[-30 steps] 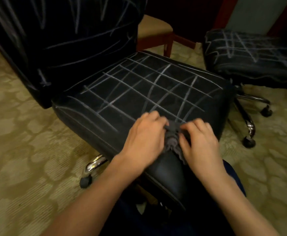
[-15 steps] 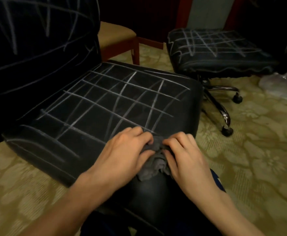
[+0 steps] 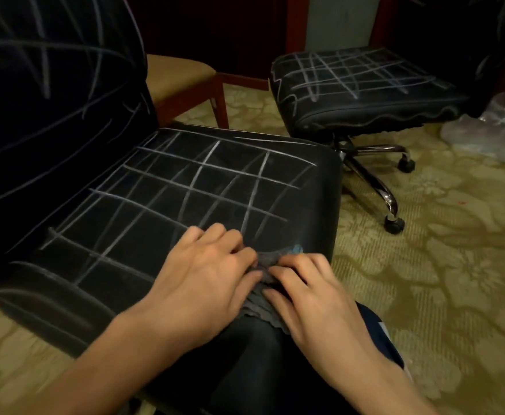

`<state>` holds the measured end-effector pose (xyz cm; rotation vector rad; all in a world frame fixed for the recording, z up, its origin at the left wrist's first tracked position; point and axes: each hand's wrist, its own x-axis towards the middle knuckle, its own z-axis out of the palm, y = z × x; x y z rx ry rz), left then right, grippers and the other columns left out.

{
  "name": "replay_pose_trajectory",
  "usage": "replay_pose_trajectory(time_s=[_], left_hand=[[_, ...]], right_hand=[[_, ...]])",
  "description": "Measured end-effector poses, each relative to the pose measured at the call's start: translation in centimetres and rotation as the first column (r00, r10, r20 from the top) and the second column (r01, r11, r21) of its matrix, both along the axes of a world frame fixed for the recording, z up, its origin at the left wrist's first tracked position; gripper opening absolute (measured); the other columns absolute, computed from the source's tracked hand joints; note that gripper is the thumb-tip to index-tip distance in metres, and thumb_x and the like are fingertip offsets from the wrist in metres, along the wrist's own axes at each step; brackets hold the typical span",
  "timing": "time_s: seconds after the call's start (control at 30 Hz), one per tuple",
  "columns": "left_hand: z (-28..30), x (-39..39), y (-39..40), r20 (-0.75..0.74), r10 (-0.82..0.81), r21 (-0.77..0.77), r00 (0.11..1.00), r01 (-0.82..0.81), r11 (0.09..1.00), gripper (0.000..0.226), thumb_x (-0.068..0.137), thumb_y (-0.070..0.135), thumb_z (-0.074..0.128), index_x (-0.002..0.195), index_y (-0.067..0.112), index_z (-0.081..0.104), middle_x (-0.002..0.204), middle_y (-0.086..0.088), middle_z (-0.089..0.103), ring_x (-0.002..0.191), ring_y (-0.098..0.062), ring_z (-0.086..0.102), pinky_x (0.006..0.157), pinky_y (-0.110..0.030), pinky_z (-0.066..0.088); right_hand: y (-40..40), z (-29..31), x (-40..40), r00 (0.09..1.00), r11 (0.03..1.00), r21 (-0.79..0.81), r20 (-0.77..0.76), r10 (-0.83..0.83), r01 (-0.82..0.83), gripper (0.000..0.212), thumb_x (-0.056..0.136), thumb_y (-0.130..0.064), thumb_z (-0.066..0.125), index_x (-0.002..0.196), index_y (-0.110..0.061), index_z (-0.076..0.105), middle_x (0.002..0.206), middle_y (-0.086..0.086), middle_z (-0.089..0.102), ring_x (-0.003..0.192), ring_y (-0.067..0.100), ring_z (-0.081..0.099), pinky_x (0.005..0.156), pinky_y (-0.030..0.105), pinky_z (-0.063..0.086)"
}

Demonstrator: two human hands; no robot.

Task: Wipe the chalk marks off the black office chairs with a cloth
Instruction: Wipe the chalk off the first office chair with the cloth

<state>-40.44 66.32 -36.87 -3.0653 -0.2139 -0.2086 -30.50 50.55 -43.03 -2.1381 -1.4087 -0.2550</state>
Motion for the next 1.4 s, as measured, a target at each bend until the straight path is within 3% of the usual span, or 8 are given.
replay_pose_trajectory(time_s=[0.17, 0.43, 0.6, 0.73, 0.87, 1.07, 1.23, 1.4], left_hand=[[-1.0, 0.6, 0.5, 0.032, -0.006, -0.068, 0.999, 0.009, 0.998, 0.014, 0.08, 0.036, 0.062, 0.087, 0.024, 0.066, 0.085, 0.007, 0.057, 0.076, -0.015, 0.057, 0.067, -0.031, 0.048], [-0.2, 8.6, 4.0, 0.025, 0.231, -0.279, 0.973, -0.215, 0.936, 0.023, 0.098, 0.025, 0.058, 0.12, 0.025, 0.064, 0.116, 0.001, 0.058, 0.112, -0.02, 0.057, 0.096, -0.038, 0.048], [0.5, 4.2, 0.1, 0.047, 0.065, -0.078, 0.997, -0.061, 0.995, 0.008, 0.084, 0.022, 0.068, 0.091, 0.024, 0.071, 0.091, 0.004, 0.064, 0.089, -0.022, 0.063, 0.074, -0.034, 0.051], [0.1, 4.0, -0.1, 0.025, 0.1, -0.128, 0.995, -0.096, 0.987, 0.024, 0.101, 0.032, 0.046, 0.118, 0.029, 0.064, 0.116, 0.009, 0.059, 0.112, -0.013, 0.056, 0.09, -0.031, 0.048], [-0.4, 6.5, 0.9, -0.003, 0.108, -0.092, 0.994, -0.108, 0.99, 0.022, 0.099, 0.022, 0.049, 0.117, 0.026, 0.06, 0.117, 0.006, 0.055, 0.114, -0.019, 0.054, 0.088, -0.036, 0.049], [0.1, 16.2, 3.4, 0.039, 0.245, -0.056, 0.969, -0.243, 0.968, 0.025, 0.096, 0.011, 0.055, 0.118, 0.016, 0.067, 0.119, -0.008, 0.063, 0.108, -0.029, 0.062, 0.085, -0.037, 0.05], [-1.2, 11.4, 2.0, 0.015, 0.144, -0.088, 0.99, -0.142, 0.986, 0.018, 0.096, 0.021, 0.056, 0.111, 0.021, 0.067, 0.111, -0.005, 0.066, 0.103, -0.03, 0.065, 0.085, -0.041, 0.053], [-1.9, 10.7, 2.3, 0.052, 0.024, -0.116, 0.998, -0.018, 0.993, 0.023, 0.092, 0.016, 0.057, 0.113, 0.018, 0.066, 0.112, -0.004, 0.067, 0.104, -0.03, 0.065, 0.084, -0.044, 0.054]], right_hand=[[1.3, 0.2, 0.3, 0.998, 1.0, -0.004, 0.058, -0.015, 0.015, 0.025, 0.091, -0.027, 0.047, 0.096, -0.014, 0.068, 0.101, -0.001, 0.06, 0.088, 0.019, 0.054, 0.066, 0.032, 0.055], [7.3, 1.9, 7.9, 0.971, 0.965, -0.135, 0.109, -0.211, 0.225, 0.014, 0.086, -0.015, 0.061, 0.098, -0.009, 0.065, 0.1, 0.008, 0.059, 0.093, 0.031, 0.055, 0.069, 0.039, 0.05], [2.8, 1.7, 3.1, 0.977, 0.98, -0.075, 0.118, -0.176, 0.185, 0.01, 0.078, -0.022, 0.059, 0.082, -0.013, 0.06, 0.086, 0.004, 0.057, 0.08, 0.025, 0.053, 0.065, 0.036, 0.048], [1.7, 0.1, 2.0, 0.968, 0.97, -0.064, 0.113, -0.226, 0.234, 0.019, 0.075, -0.012, 0.076, 0.093, -0.01, 0.069, 0.097, 0.005, 0.064, 0.087, 0.025, 0.061, 0.066, 0.035, 0.055], [3.6, 0.0, 4.2, 0.954, 0.958, -0.056, 0.122, -0.273, 0.281, 0.02, 0.071, -0.007, 0.081, 0.085, -0.01, 0.068, 0.091, 0.006, 0.063, 0.086, 0.027, 0.06, 0.06, 0.033, 0.052], [10.0, 2.2, 12.1, 0.911, 0.898, -0.154, 0.045, -0.41, 0.412, 0.019, 0.096, -0.009, 0.051, 0.11, -0.007, 0.064, 0.115, 0.01, 0.06, 0.114, 0.03, 0.053, 0.081, 0.036, 0.047], [5.8, 1.0, 8.3, 0.93, 0.925, -0.103, 0.032, -0.365, 0.366, 0.013, 0.074, -0.005, 0.075, 0.083, -0.009, 0.067, 0.085, 0.009, 0.067, 0.084, 0.031, 0.066, 0.062, 0.033, 0.052], [4.3, -0.9, 8.5, 0.961, 0.961, 0.01, 0.034, -0.276, 0.276, 0.026, 0.071, -0.007, 0.082, 0.096, -0.006, 0.074, 0.098, 0.009, 0.073, 0.093, 0.027, 0.071, 0.072, 0.032, 0.058]])
